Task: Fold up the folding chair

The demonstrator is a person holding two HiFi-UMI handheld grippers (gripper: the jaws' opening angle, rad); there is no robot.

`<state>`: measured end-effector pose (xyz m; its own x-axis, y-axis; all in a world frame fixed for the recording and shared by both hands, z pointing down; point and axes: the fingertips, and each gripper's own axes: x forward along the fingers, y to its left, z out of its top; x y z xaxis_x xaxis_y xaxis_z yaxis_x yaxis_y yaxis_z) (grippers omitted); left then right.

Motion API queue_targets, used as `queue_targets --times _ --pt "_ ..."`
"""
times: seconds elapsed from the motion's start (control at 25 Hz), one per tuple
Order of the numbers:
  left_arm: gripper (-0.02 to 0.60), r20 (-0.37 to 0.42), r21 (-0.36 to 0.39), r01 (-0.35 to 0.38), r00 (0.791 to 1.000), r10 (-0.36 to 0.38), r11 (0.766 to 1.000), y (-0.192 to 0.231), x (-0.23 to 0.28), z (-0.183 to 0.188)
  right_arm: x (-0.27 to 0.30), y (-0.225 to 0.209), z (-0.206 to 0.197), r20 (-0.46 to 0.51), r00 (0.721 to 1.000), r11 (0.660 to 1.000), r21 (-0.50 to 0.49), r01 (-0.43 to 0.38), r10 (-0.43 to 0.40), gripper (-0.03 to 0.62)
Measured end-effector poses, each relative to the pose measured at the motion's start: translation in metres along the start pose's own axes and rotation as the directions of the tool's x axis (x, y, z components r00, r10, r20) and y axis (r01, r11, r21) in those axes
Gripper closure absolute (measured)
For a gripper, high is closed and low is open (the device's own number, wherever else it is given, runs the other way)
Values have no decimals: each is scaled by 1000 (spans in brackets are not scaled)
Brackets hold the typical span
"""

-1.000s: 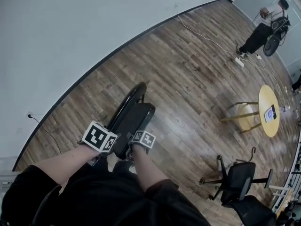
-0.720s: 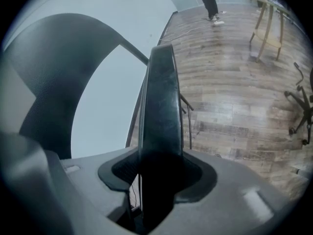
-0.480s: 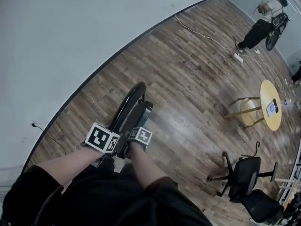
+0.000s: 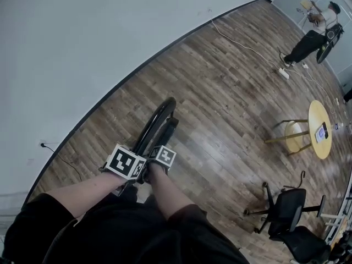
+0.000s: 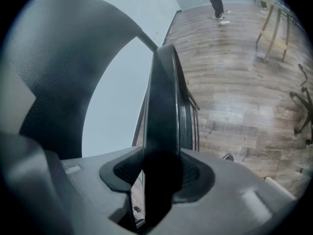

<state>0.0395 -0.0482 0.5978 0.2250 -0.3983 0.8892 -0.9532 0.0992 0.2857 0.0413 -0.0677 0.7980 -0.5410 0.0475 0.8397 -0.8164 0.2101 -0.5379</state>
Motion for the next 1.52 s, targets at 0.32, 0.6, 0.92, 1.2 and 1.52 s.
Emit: queue_targets --times 0.32,0.6,0.92,1.2,1.52 --pt "465 -1 10 -30 1000 30 999 15 -3 0 15 15 1 4 1000 1000 -11 11 -11 428" --pt "480 8 4 -50 999 50 999 35 -5 0 20 35 -4 -25 996 996 -19 -83 82 431" --pt "492 5 4 -63 998 63 998 39 -6 0 16 39 -9 -71 984 981 -94 -168 161 358" --pt "499 14 16 -85 996 85 996 40 -3 2 0 23 4 -35 987 973 -165 -161 158 358" --pt "500 16 9 -98 995 98 995 41 -2 7 -46 8 6 -35 978 950 -234 -207 204 358"
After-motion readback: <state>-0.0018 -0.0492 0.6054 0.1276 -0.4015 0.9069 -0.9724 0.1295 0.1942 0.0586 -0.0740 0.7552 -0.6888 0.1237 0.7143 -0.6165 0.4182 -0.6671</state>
